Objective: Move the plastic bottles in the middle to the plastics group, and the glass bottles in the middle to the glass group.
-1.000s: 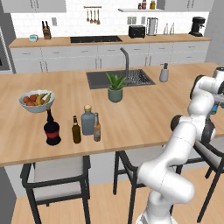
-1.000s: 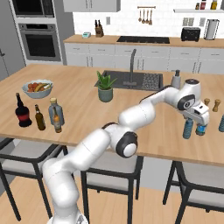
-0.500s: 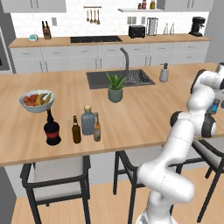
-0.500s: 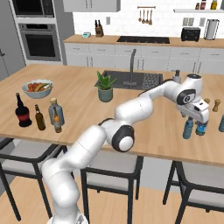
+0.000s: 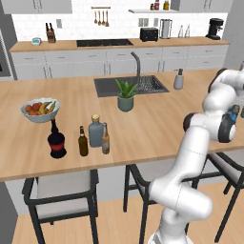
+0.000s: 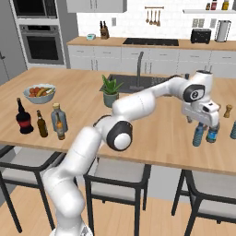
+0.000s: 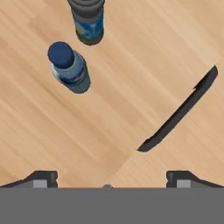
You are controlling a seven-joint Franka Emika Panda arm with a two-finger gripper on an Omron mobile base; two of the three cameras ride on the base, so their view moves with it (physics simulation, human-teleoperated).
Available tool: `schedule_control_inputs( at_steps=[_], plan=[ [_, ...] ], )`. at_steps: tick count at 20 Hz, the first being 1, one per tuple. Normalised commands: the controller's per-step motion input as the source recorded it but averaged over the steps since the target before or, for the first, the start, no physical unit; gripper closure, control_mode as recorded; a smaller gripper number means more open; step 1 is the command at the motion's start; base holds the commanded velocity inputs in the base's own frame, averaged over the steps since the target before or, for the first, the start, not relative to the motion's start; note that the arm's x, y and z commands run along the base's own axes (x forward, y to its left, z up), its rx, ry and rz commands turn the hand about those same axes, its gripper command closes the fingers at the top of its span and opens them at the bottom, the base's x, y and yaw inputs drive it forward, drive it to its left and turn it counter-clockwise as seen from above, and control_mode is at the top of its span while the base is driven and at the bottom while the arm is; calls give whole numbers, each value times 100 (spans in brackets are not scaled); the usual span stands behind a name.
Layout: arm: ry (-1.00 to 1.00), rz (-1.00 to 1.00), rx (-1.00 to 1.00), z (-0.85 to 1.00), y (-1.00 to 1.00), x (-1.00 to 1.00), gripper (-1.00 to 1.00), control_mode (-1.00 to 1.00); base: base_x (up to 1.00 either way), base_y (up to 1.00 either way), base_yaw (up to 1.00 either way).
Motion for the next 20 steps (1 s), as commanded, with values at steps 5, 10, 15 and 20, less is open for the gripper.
schedule_control_inputs(
  at_steps=[5, 10, 15, 20],
  plan=[
    [-4, 4, -36, -40, 87, -91, -100, -100, 0, 0, 0],
    [0, 2, -16, -43, 92, -92, -100, -100, 0, 0, 0],
    [4, 1, -1, -14, 87, -77, -100, -100, 0, 0, 0],
    [20, 0, 0, 21, 68, -59, -100, -100, 0, 0, 0]
  ],
)
